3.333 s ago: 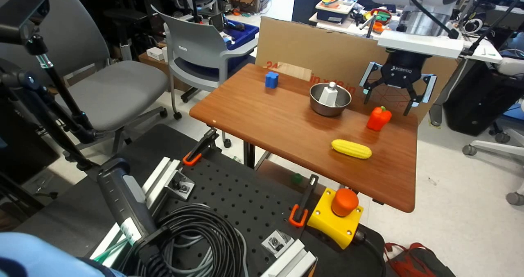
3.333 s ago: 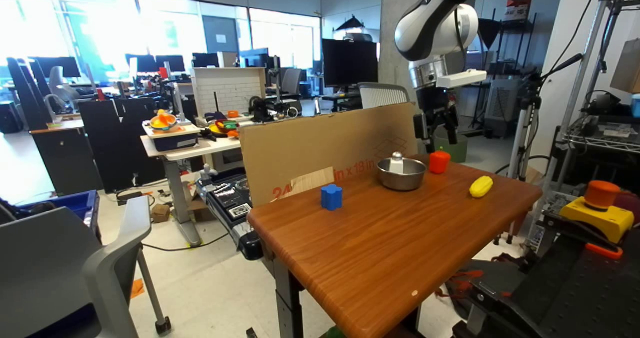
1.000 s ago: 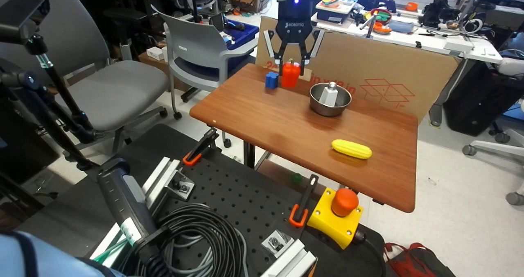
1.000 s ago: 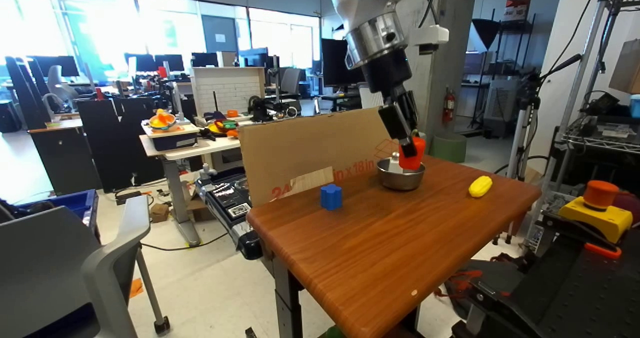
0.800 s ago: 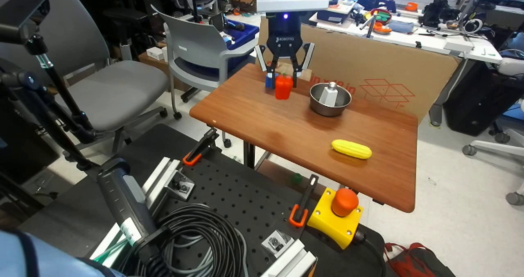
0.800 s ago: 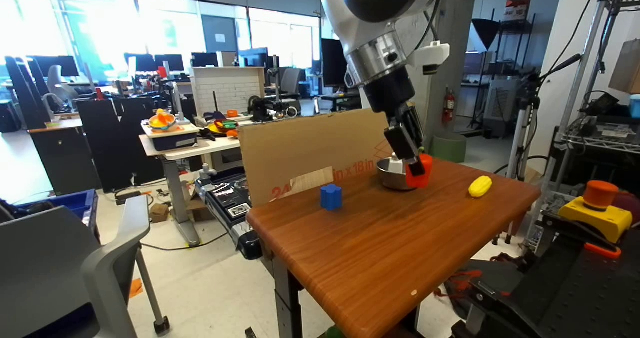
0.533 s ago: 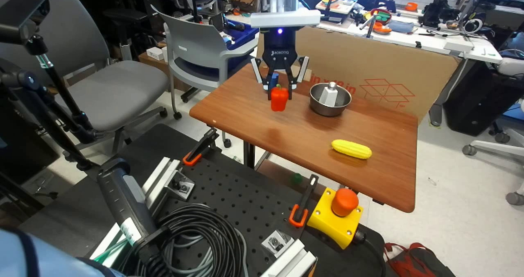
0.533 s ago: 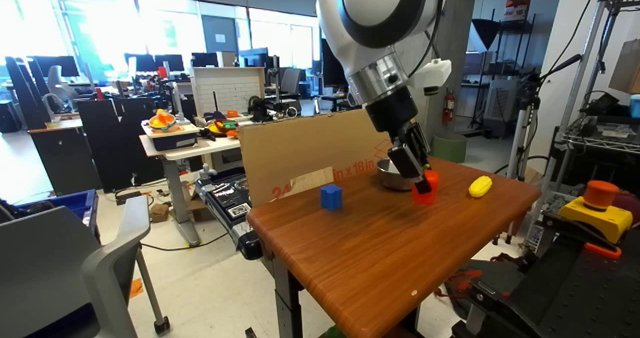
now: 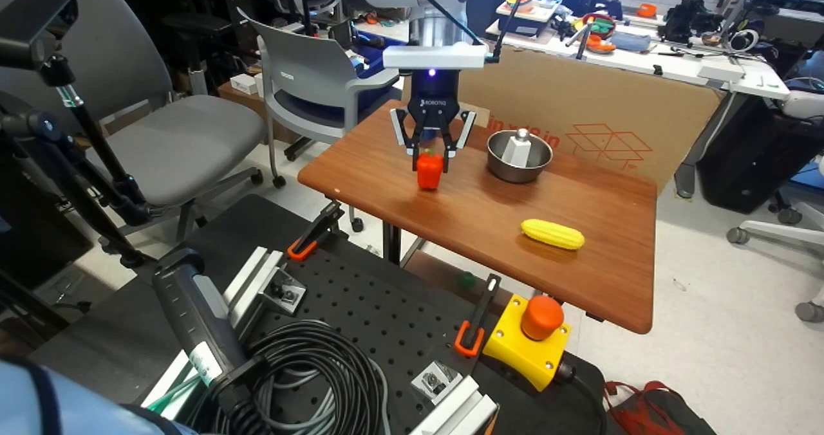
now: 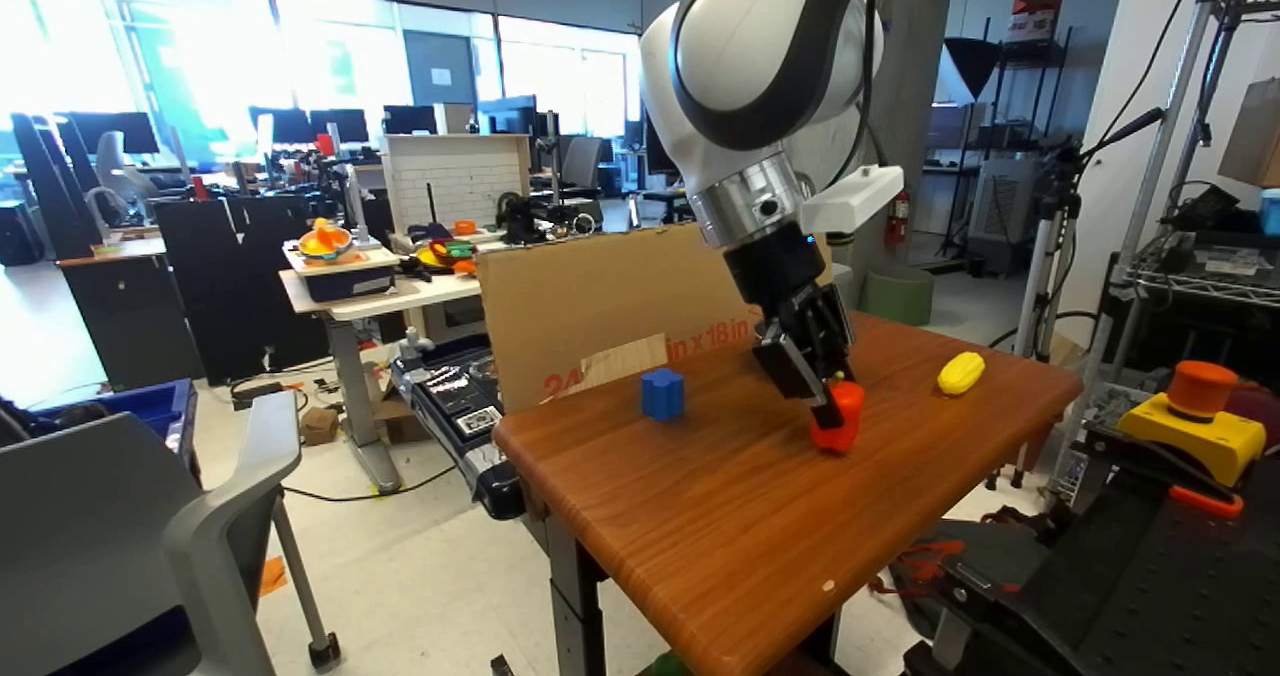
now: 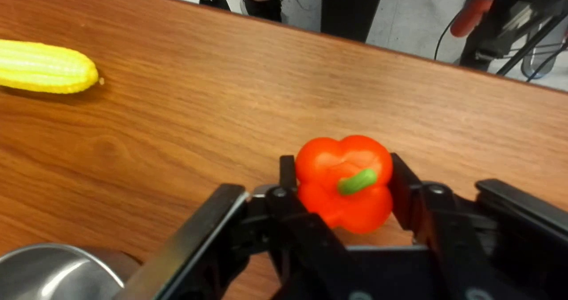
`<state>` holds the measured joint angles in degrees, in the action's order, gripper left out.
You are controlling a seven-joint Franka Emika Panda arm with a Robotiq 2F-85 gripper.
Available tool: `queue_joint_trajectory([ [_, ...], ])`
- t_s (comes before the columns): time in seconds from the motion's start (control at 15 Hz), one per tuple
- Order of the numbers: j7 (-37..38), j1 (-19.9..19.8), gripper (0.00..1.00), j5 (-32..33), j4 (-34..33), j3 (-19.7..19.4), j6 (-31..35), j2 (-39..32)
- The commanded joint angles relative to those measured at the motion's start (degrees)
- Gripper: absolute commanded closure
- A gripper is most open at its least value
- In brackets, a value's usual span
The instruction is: Pick up the orange bell pepper plush toy and put it at the center of the table
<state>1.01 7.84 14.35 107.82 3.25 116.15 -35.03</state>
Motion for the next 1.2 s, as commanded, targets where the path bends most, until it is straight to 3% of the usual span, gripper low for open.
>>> queue_joint_trajectory([
  [0.0,3.48,0.74,0.75,-0.87,-4.19,-0.8,2.69,-5.08],
  [0.27,3.79,0.56,0.75,-1.46,-6.97,-0.75,0.73,-5.8],
  [0.33,3.22,0.43,0.25,-1.56,-7.04,-0.64,0.16,-5.51],
  [0.4,2.65,0.29,0.23,-1.59,-6.72,-0.55,-0.16,-4.97],
  [0.6,-0.36,-0.79,0.02,-1.98,-3.73,0.09,-0.3,-1.88],
  [0.87,-4.68,-2.89,0.0,-1.99,5.82,0.01,0.88,9.32],
  [1.13,-7.15,-7.75,0.0,-9.8,13.06,-0.2,5.01,21.44],
])
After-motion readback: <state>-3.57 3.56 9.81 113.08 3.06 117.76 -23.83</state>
